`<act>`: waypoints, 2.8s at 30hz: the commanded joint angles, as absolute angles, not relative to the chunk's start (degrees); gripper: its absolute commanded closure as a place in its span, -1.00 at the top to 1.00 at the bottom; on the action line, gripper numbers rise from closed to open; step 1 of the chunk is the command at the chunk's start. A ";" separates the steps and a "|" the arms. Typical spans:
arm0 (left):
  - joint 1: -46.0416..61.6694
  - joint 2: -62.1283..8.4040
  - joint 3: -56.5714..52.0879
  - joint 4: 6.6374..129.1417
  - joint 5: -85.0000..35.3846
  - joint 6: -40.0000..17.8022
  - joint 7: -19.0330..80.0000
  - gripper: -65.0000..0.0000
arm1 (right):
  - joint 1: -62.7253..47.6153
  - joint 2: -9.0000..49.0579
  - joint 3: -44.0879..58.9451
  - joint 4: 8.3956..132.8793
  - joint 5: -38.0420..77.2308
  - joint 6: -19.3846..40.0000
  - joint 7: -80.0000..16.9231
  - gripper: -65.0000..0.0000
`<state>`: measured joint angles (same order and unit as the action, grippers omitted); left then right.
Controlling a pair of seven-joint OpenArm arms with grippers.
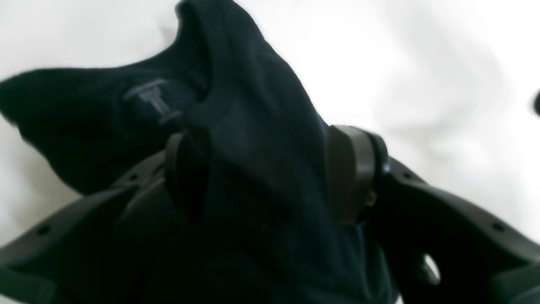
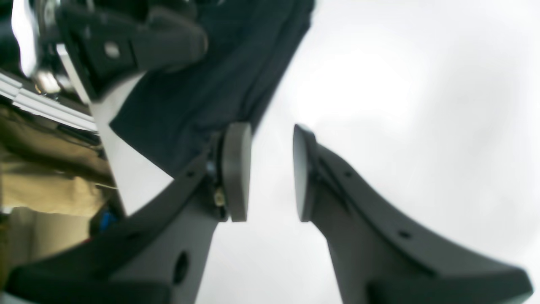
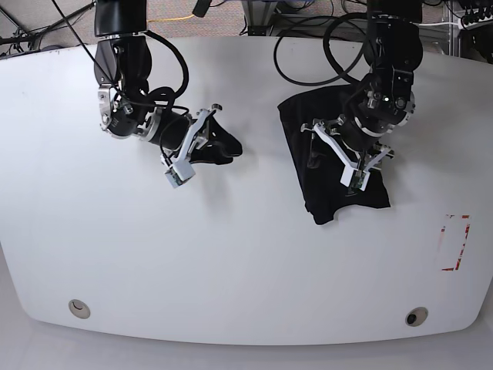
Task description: Fold the T-shirt properly
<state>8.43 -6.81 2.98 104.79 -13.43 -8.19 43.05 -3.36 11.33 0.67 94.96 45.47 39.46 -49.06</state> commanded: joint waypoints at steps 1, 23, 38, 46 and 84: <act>8.31 -5.23 3.65 103.16 -9.98 -6.90 38.64 0.30 | -2.42 12.18 1.01 95.96 46.90 40.00 -47.78 -0.49; 6.37 -22.11 -10.86 77.85 0.84 -25.27 30.46 0.38 | -2.77 12.44 4.79 101.05 46.90 40.00 -51.12 -0.49; 0.75 -43.47 -19.38 59.21 0.57 -40.00 30.02 0.37 | -3.30 12.44 4.53 102.99 46.81 40.00 -51.30 -0.49; 2.33 -43.74 -32.13 64.13 0.66 -40.00 30.46 0.37 | -3.30 13.76 4.53 102.99 46.81 40.00 -51.30 -0.49; 31.96 4.35 -32.75 106.95 1.10 -20.26 3.12 0.15 | -21.41 2.77 17.36 99.56 -10.07 40.00 -8.31 -0.49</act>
<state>30.30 3.18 -32.62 105.62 1.63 -20.51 4.56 -18.79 2.55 16.80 98.56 -11.00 39.88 -10.15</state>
